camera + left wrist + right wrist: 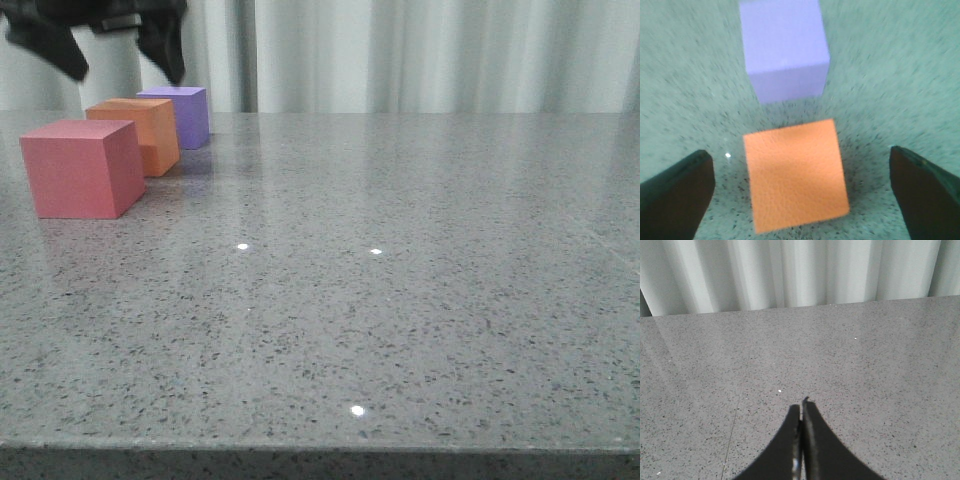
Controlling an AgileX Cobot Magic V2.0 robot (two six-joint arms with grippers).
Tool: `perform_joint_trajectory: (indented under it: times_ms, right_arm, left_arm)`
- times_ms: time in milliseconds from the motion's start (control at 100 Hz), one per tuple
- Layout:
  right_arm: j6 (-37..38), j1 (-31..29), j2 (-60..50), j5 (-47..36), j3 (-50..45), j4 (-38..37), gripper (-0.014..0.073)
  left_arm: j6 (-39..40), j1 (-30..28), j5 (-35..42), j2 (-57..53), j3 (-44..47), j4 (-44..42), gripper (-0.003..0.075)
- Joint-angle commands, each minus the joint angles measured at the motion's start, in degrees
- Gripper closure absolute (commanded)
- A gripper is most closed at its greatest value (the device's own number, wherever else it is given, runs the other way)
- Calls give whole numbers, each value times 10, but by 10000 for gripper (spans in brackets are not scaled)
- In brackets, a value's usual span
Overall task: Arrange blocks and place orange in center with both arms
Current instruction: 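Open the left gripper and lift it away from the cubes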
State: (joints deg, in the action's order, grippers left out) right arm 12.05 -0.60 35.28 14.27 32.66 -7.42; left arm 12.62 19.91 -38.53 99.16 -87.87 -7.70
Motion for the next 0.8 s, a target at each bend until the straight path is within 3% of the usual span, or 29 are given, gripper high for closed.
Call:
perform_joint_trajectory:
  times_ms: [0,470,790]
  right_arm:
    - [-5,-3,-1,-47,15,-9,662]
    - [-5,-3,-1,-47,15,-9,662]
    - [-5,-3,-1,-47,15,-9,662]
  left_arm:
    - [0,-1,38,-74,-4,3,65]
    - [0,-68,129,-403,260,3,65]
    - [0,-68,160,-608,457,4,104]
